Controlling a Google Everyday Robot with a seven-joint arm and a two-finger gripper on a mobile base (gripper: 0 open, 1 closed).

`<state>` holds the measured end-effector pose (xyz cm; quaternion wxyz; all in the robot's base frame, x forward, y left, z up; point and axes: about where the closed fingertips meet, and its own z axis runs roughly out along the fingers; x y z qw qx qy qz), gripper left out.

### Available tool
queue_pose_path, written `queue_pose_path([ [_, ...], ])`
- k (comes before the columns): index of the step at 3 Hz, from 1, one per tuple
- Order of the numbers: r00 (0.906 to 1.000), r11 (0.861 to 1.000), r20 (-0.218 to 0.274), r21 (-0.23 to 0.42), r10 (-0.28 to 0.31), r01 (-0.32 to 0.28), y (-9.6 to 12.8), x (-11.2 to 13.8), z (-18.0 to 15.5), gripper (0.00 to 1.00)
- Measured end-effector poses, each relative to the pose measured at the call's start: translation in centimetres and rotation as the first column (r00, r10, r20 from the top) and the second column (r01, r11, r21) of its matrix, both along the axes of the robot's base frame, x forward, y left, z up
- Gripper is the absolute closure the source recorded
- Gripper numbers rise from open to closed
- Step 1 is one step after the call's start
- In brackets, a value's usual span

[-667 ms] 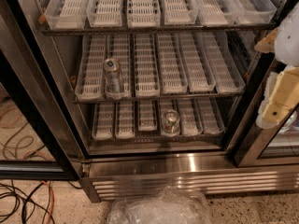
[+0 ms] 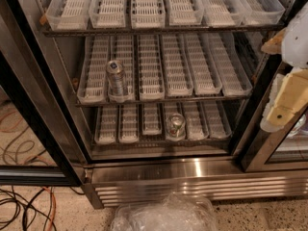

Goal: Pick redbull can from middle shelf of fridge

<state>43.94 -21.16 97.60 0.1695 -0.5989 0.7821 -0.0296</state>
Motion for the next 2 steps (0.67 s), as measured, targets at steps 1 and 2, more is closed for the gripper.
queue_pose_path([
  [1, 0.9980, 0.979, -0.007, 0.192, -0.063, 0.063, 3.7, 0.4, -2.3, 0.00],
  [2, 0.9961, 0.924, 0.008, 0.374, -0.088, 0.078, 7.6, 1.2, -3.5, 0.00],
])
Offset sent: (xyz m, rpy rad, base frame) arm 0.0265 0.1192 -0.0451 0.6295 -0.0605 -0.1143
